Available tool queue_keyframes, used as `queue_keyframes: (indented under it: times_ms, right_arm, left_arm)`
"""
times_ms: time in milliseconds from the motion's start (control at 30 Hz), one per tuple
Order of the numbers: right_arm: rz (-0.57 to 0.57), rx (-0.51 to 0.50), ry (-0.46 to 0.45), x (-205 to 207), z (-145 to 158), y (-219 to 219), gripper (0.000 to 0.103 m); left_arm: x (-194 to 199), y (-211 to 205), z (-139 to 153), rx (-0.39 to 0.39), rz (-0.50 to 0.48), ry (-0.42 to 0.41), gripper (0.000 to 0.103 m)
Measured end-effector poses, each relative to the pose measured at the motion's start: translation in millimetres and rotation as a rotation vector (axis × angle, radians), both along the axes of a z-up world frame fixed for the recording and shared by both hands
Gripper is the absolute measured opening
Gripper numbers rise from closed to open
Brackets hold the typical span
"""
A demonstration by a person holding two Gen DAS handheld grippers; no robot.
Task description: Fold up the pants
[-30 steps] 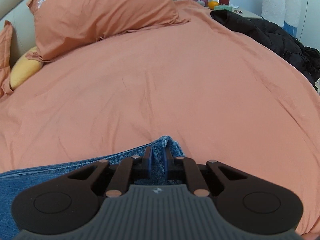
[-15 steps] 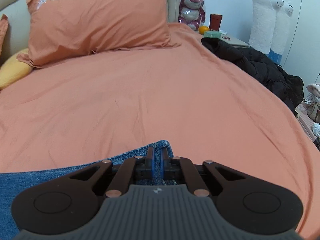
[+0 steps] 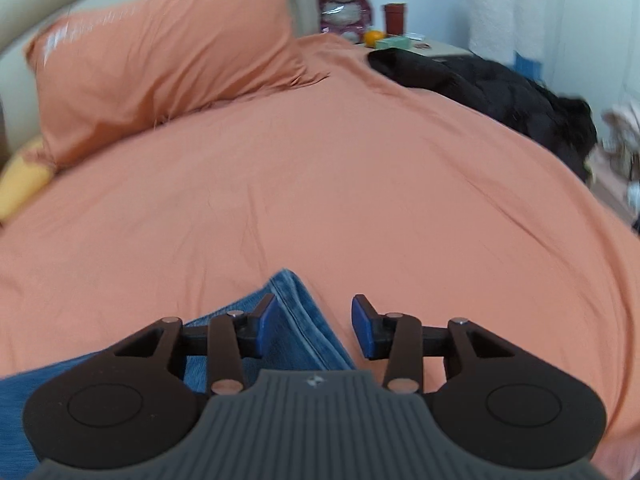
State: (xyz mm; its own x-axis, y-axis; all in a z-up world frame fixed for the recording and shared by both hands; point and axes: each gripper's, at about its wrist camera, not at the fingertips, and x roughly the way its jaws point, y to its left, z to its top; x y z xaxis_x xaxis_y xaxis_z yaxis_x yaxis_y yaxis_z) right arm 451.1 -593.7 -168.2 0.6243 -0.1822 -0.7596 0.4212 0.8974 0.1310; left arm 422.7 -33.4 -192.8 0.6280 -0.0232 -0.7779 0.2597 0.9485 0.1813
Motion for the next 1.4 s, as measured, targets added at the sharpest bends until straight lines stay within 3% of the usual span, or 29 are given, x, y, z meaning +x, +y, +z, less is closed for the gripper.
queue_keyframes:
  times_ms: [100, 233, 500, 567, 600, 667, 767, 900, 1000, 1067, 1133, 1167, 1300, 1400]
  right_arm:
    - [-0.059, 0.082, -0.025, -39, 6, -11, 0.038]
    - [-0.134, 0.176, -0.093, -92, 1, -12, 0.052]
    - [-0.28, 0.497, -0.144, -116, -53, -33, 0.041]
    - [-0.291, 0.598, -0.186, -115, -63, -42, 0.005]
    - [-0.296, 0.632, -0.197, -116, -65, -46, 0.0]
    - [-0.275, 0.636, -0.224, -121, -57, -47, 0.0]
    - [-0.226, 0.552, -0.199, -125, -44, -42, 0.0]
    - [-0.233, 0.538, -0.133, -119, -69, -45, 0.0]
    - [-0.219, 0.554, -0.141, -120, -74, -49, 0.0]
    - [-0.215, 0.559, -0.166, -126, -67, -52, 0.009]
    - [-0.226, 0.575, -0.174, -134, -61, -53, 0.041]
    - [-0.235, 0.577, -0.162, -135, -60, -52, 0.045]
    - [-0.23, 0.55, -0.106, -133, -71, -46, 0.044]
    - [-0.247, 0.604, -0.131, -135, -81, -50, 0.043]
  left_arm:
    - [-14, -16, 10, -0.033, -0.013, 0.017, 0.065]
    - [-29, -48, 17, -0.057, -0.045, 0.04, 0.065]
    - [-49, -107, 15, -0.057, -0.095, 0.074, 0.064]
    - [-52, -117, 13, -0.045, -0.102, 0.082, 0.062]
    - [-52, -121, 12, -0.04, -0.105, 0.086, 0.061]
    - [-53, -128, 12, -0.035, -0.113, 0.086, 0.057]
    - [-51, -140, 11, -0.036, -0.116, 0.082, 0.048]
    - [-50, -159, 9, -0.068, -0.15, 0.118, 0.044]
    - [-50, -175, 8, -0.051, -0.193, 0.118, 0.044]
    - [-47, -185, 4, -0.068, -0.218, 0.141, 0.042]
    - [-43, -196, -2, -0.094, -0.243, 0.177, 0.041]
    - [-41, -203, -5, -0.094, -0.253, 0.194, 0.041]
    - [-34, -229, -19, -0.065, -0.288, 0.205, 0.041]
    - [-20, -245, -28, -0.051, -0.275, 0.205, 0.036]
